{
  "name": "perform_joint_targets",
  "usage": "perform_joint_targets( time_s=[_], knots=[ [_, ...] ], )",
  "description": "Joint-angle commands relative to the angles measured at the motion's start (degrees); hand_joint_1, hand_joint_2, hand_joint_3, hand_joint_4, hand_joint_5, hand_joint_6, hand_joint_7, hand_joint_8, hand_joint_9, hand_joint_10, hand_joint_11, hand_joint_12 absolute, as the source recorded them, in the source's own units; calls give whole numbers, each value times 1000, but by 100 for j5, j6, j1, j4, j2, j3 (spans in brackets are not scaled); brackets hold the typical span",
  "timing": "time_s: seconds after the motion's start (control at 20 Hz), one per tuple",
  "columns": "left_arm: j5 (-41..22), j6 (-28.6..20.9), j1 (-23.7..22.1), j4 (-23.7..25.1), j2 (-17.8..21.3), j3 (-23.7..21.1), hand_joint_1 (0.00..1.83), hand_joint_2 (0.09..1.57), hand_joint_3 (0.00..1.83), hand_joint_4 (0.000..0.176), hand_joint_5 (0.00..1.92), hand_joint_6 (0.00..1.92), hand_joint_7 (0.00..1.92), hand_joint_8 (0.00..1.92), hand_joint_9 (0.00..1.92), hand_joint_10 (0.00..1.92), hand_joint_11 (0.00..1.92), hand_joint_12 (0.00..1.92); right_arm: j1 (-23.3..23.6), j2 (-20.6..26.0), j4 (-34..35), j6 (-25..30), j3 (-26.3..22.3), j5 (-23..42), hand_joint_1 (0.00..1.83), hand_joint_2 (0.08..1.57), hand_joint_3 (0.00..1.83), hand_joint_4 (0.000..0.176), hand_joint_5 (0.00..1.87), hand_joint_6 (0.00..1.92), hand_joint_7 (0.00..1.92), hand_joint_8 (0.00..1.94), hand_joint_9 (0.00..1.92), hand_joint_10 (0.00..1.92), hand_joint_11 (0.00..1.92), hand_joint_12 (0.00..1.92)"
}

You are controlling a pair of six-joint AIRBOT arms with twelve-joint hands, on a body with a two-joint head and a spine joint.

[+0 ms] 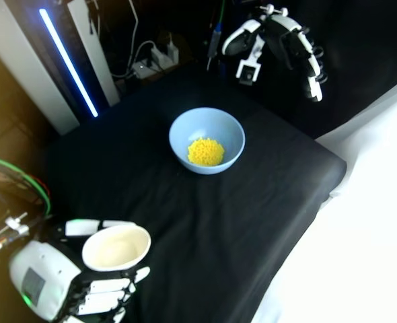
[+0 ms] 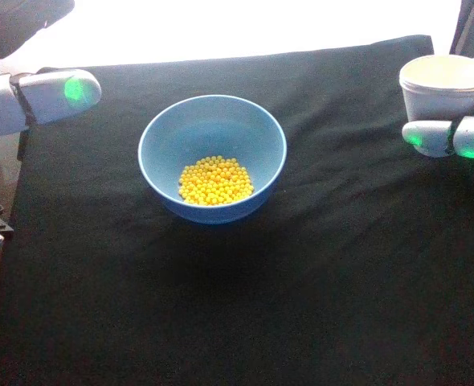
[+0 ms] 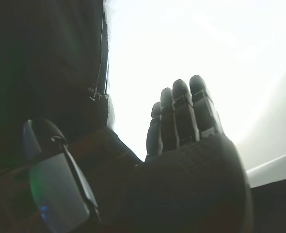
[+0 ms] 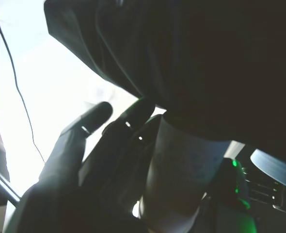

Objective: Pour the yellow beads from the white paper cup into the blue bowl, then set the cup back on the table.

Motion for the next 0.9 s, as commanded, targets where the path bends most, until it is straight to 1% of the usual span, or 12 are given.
perform_joint_targets(
  time_s=[0.0, 0.1, 0.15, 0.2, 0.25, 0.3, 0.35, 0.4, 0.5, 0.65, 0.75, 0.85],
  knots=[
    [-722, -68, -33, -111, -34, 19, 622, 728, 4, 17, 202, 0, 315, 0, 340, 2, 268, 88, 22, -20, -5, 10, 49, 489, 1251, 1084, 0, 0, 1114, 580, 1045, 1058, 625, 773, 0, 1457],
    [-728, -73, -33, -110, -34, 21, 617, 727, 3, 17, 201, 0, 312, 0, 341, 2, 274, 91, 22, -20, -6, 16, 35, 489, 1248, 1085, 0, 0, 1139, 546, 1023, 1085, 573, 763, 0, 1426],
    [-726, -74, -32, -111, -34, 25, 629, 723, 1, 16, 189, 0, 316, 1, 340, 1, 260, 84, 22, -19, -27, 32, 29, 492, 1255, 1120, 1, 0, 1099, 551, 924, 1299, 545, 1187, 11, 1751],
    [-722, -74, -31, -111, -34, 25, 615, 730, 4, 16, 191, 1, 322, 3, 341, 1, 263, 85, 24, -28, -46, 41, 38, 495, 1258, 1121, 1, 0, 1040, 641, 966, 1248, 685, 1139, 119, 1710],
    [-720, -74, -31, -111, -36, 26, 604, 741, 7, 14, 207, 7, 343, 11, 353, 6, 281, 93, 24, -76, -86, 50, 64, 500, 1264, 1101, 0, 0, 1115, 526, 989, 1210, 698, 1111, 116, 1708],
    [-733, -74, -31, -111, -36, 25, 604, 741, 7, 14, 207, 7, 343, 11, 353, 6, 281, 93, 24, -140, -116, 51, 95, 509, 1264, 1101, 0, 0, 1115, 526, 989, 1210, 698, 1111, 116, 1708],
    [-733, -75, -31, -113, -36, 25, 611, 744, 6, 9, 227, 12, 365, 15, 373, 11, 318, 110, 25, -173, -132, 85, 133, 529, 1264, 1089, 0, 0, 1231, 346, 955, 1236, 559, 1120, 4, 1670],
    [-730, -75, -31, -113, -36, 25, 608, 742, 4, 9, 223, 8, 361, 12, 369, 9, 315, 109, 25, -181, -134, 150, 164, 559, 1271, 1078, 0, 0, 1221, 347, 1011, 1158, 599, 1054, 0, 1633],
    [-731, -78, -32, -113, -37, 24, 598, 729, 0, 8, 201, 0, 328, 1, 356, 1, 292, 100, 28, -221, -137, 197, 196, 594, 1266, 1079, 0, 0, 1259, 294, 984, 1182, 523, 1125, 0, 1706],
    [-730, -78, -32, -113, -43, 25, 609, 722, 0, 1, 199, 2, 338, 6, 358, 2, 288, 99, 28, -251, -136, 204, 203, 599, 1256, 1107, 0, 0, 1295, 222, 856, 1354, 351, 1470, 0, 1894],
    [-740, -84, -32, -113, -44, 25, 610, 713, 0, 20, 214, 7, 358, 12, 372, 7, 282, 98, 28, -251, -136, 204, 208, 598, 1256, 1103, 0, 0, 1307, 254, 841, 1317, 318, 1331, 0, 1709],
    [-748, -100, -32, -113, -44, 23, 618, 711, 0, 11, 218, 8, 361, 12, 376, 8, 294, 103, 28, -251, -136, 209, 196, 597, 1257, 1102, 1, 0, 1295, 288, 843, 1306, 322, 1266, 0, 1624]
  ],
)
